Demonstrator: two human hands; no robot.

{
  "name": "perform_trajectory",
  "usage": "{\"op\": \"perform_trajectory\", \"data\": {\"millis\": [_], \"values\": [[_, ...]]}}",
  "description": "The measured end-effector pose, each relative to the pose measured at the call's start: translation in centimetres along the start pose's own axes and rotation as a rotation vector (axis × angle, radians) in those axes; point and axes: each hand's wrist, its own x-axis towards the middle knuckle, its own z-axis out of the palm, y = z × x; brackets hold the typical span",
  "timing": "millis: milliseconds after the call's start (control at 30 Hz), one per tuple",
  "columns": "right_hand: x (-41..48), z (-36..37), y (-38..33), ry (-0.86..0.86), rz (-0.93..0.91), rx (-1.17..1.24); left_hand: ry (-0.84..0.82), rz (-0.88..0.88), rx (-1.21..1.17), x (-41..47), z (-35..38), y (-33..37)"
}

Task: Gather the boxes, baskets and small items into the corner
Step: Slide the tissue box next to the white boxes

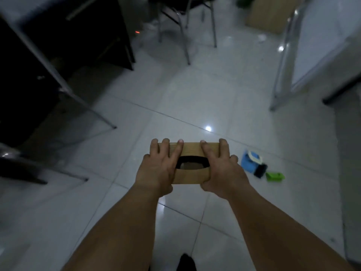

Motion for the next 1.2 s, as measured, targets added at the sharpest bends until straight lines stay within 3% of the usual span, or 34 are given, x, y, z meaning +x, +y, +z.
{"op": "perform_trajectory", "data": {"millis": [233, 500, 833, 1200], "values": [[0.2, 3.7, -20.0, -0.081, -0.451, -0.165, 0.042, -0.486, -0.045, -16.2, 1.5, -14.0], [-10.4, 15.0, -40.8, -0.23, -0.819, -0.283, -0.04, -0.917, -0.143, -40.3, 8.1, -23.1], [-21.0, 22.0, -54.2, -0.285, -0.95, -0.399, 0.016, -1.031, -0.263, -57.0, 13.1, -29.3], [-20.4, 24.6, -60.9, -0.329, -0.977, -0.502, 0.021, -1.065, -0.381, -59.9, 15.3, -34.7]]}}
